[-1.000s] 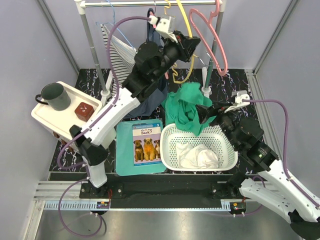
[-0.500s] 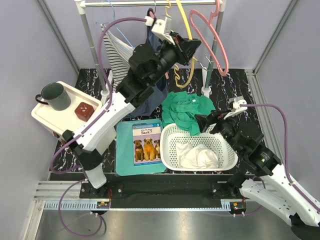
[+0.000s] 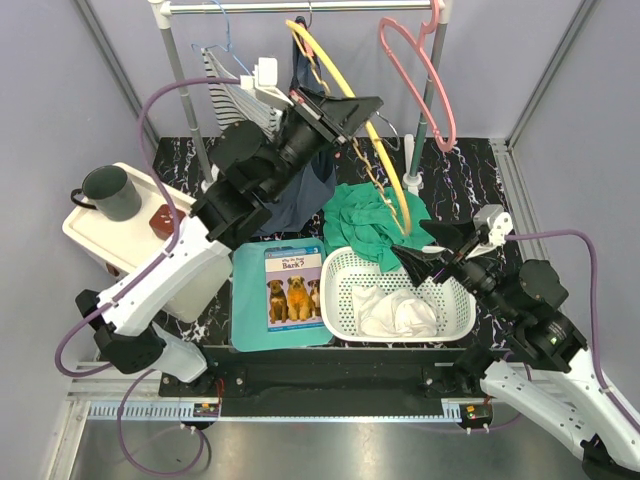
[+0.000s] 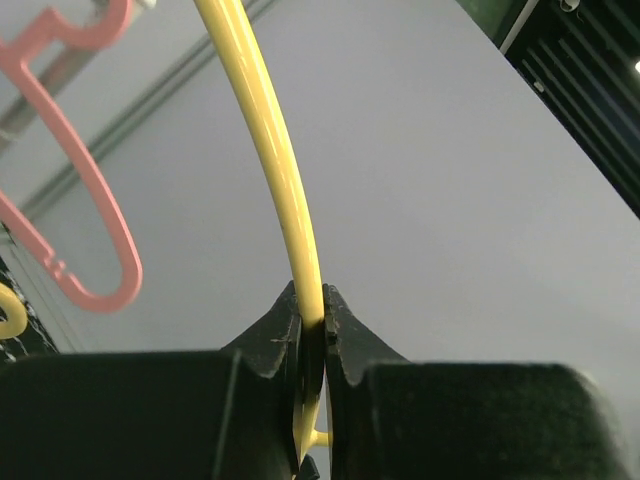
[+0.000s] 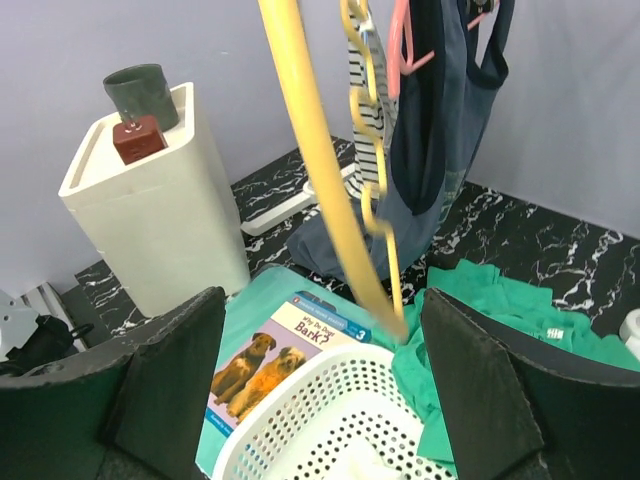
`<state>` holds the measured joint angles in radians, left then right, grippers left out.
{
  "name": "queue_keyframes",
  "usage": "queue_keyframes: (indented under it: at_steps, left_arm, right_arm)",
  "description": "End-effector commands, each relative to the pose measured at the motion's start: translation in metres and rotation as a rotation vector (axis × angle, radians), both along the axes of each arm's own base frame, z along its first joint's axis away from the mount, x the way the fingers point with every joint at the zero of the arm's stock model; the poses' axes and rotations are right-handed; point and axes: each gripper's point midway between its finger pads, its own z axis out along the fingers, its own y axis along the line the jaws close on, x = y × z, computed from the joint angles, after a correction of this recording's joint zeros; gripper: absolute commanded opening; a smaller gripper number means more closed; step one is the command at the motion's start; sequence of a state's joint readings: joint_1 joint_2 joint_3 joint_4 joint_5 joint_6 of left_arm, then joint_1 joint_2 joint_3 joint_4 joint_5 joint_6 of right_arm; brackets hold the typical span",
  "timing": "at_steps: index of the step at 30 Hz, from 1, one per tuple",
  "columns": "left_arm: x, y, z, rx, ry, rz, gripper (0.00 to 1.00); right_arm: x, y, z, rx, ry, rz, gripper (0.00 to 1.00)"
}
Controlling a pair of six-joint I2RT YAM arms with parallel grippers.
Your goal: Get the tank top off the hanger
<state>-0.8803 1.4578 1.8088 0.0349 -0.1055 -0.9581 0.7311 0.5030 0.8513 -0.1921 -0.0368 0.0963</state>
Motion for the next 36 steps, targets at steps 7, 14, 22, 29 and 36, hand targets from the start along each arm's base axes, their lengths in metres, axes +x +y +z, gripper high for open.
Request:
queue_keyframes:
  at_steps: [7,14,22,29,36]
  left_arm:
    - [-0.020,-0.010,-0.006,-0.216,0.198,-0.094,0.00]
    - [-0.029,-0.021,-0.017,-0.224,0.215,-0.107,0.00]
    - [-0.057,-0.045,-0.018,-0.037,-0.065,-0.201,0.48]
    - [-0.091,-0.018,-0.052,-0.010,-0.191,-0.239,0.75]
    - [-0.136,0.043,-0.083,0.169,-0.312,-0.200,0.76]
  right_arm:
    - [-0.009,-0.001,0.031,0.019,-0.107,0.033,0.41]
    - [-0.024,-0.011,0.018,0.094,-0.059,0.042,0.00]
    - [-0.053,-0.036,0.033,0.217,0.051,0.046,0.00]
    - [-0.060,-0.064,0.031,0.227,0.172,-0.058,0.00]
    - [-0.027,-0.046,0.034,0.142,0.371,-0.150,0.00]
